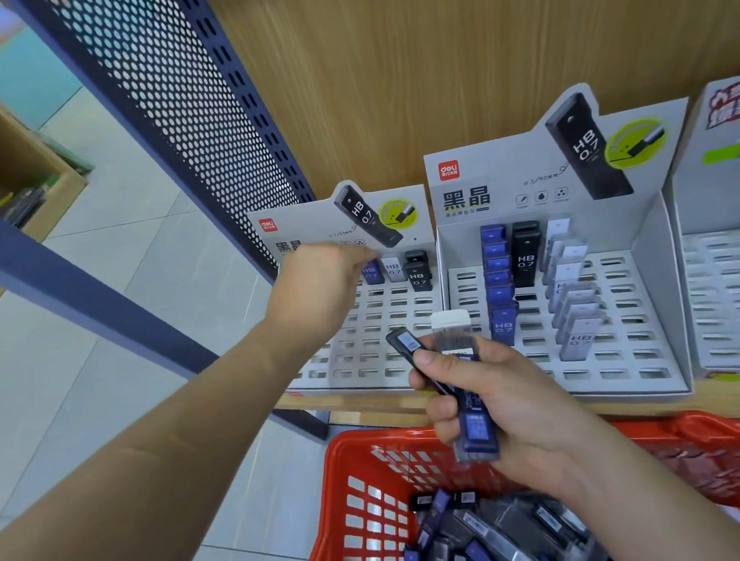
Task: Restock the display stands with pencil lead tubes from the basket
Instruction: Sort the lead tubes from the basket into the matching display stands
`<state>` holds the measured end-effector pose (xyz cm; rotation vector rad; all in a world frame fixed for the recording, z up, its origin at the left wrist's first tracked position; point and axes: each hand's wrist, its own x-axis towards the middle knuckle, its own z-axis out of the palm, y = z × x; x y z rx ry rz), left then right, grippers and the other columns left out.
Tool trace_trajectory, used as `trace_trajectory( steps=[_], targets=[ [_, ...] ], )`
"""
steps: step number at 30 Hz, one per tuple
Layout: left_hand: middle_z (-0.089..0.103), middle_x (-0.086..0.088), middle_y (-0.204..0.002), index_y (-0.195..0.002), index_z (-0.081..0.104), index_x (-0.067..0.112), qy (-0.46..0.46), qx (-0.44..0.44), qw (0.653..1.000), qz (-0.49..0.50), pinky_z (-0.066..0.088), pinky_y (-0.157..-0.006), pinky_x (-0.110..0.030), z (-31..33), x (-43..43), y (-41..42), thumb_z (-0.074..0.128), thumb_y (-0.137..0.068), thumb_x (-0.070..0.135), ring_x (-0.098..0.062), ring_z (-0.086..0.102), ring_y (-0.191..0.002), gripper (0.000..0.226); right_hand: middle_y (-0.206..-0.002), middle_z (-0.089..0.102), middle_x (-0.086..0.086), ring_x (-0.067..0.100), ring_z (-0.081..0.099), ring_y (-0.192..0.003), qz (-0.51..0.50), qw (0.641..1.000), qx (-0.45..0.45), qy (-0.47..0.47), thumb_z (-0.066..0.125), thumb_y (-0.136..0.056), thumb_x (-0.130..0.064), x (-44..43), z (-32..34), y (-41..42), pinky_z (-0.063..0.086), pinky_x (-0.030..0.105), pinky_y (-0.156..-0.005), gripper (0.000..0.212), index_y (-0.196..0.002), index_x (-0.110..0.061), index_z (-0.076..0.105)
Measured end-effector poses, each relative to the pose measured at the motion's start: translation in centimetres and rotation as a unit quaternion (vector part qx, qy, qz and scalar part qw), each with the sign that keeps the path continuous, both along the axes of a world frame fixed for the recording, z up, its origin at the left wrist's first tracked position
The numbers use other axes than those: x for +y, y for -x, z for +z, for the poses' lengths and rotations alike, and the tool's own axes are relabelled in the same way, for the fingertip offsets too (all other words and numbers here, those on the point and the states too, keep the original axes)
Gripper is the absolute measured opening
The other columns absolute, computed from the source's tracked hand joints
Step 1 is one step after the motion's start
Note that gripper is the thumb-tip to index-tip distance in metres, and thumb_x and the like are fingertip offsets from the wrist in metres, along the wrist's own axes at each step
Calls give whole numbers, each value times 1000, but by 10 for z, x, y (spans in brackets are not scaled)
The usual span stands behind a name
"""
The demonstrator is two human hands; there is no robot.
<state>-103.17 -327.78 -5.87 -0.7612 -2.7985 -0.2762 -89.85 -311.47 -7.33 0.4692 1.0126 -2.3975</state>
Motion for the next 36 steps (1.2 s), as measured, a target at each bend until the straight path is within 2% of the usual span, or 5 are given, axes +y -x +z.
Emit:
trace_trajectory(
  steps=[4, 9, 19, 27, 36],
  targets=[
    [73, -2, -94, -111, 70, 25, -103, -180, 975, 84, 51, -78, -27, 27, 10, -19, 55, -94, 17, -16, 64, -82, 24, -77, 65, 12, 11, 47, -46, -5, 999, -4, 44, 72, -75, -8, 0, 3, -2, 40, 19, -40, 24, -96, -13, 64],
    [72, -10, -98, -114, 67, 13, -236, -572, 786, -3, 56, -86, -33, 65, 6, -53, 66, -83, 23, -20, 68, -85, 32, -77, 67, 12, 10, 48, -43, -19, 995, -8, 100, 71, -75, -10, -5, 13, -7, 38, 17, -38, 21, -95, -14, 66],
    [68, -7, -67, -85, 70, 8, -332, -435, 831, 102, 55, -56, -20, 71, -15, -50, 67, -82, 20, -12, 65, -57, 12, -63, 59, 3, 13, 55, -48, -27, 998, -53, 26, 71, -82, -30, -8, 14, -15, 47, 22, -42, 29, -104, -11, 66],
    [71, 8, -79, -96, 74, 24, -77, -199, 973, 88, 53, -72, -26, 42, -16, -30, 63, -91, 22, -9, 64, -74, 12, -60, 47, 4, 17, 52, -50, -9, 996, -88, 32, 67, -92, -22, -7, 11, -11, 44, 23, -43, 16, -99, -12, 56],
    [68, 15, -70, -96, 75, 17, -203, -198, 953, 103, 54, -71, -18, 32, 2, -24, 74, -82, 21, -1, 66, -67, 14, -75, 56, 11, 17, 52, -58, -11, 998, -32, 51, 60, -94, -6, -3, 7, -6, 44, 25, -47, 23, -116, -4, 61]
  ],
)
